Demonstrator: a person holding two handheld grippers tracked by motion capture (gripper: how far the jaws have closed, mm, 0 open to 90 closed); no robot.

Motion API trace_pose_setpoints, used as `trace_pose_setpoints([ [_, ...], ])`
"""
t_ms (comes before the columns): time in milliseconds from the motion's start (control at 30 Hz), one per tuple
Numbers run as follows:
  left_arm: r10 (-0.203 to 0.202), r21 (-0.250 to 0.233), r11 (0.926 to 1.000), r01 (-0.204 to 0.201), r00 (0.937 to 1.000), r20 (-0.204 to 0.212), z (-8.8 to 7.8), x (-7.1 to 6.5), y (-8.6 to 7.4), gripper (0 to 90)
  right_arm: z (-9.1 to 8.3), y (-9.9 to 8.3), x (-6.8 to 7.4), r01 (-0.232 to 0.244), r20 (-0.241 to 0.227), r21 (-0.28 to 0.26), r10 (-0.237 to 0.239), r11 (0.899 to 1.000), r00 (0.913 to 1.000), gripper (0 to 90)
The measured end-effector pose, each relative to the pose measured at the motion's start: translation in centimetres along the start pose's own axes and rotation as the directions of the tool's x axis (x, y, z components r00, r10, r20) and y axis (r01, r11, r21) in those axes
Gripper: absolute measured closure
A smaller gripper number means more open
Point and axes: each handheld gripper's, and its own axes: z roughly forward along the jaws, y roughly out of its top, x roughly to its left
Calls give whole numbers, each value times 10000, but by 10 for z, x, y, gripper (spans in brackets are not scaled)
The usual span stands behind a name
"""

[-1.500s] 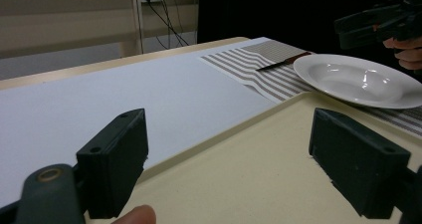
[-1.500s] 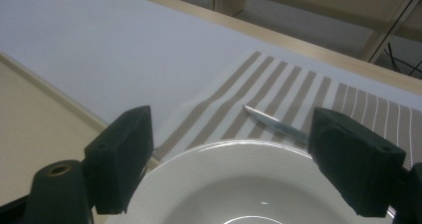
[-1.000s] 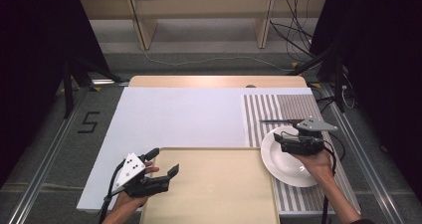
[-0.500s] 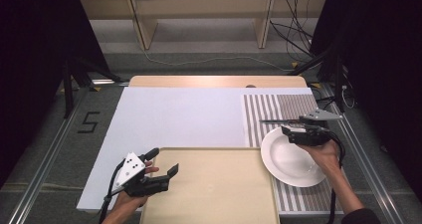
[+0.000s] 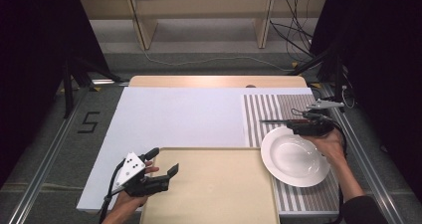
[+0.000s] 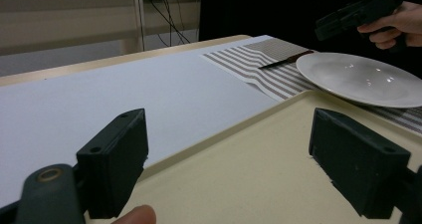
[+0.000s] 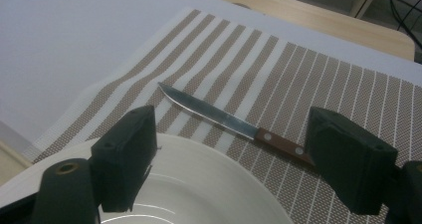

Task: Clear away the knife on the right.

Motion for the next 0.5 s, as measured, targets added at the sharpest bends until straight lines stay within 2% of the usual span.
trace_pose_setpoints([
  [233,7,-2,10000,-7,10000,11,0,0,0,156,11,6,-12,-65,133,626,57,9980,9999,225],
  [267,7,-3,10000,-7,10000,11,0,0,0,156,14,8,-15,-71,163,857,57,9963,9999,225],
  [500,3,5,10000,-3,10000,16,0,0,0,156,25,12,-21,37,286,1445,-79,9895,9996,226],
])
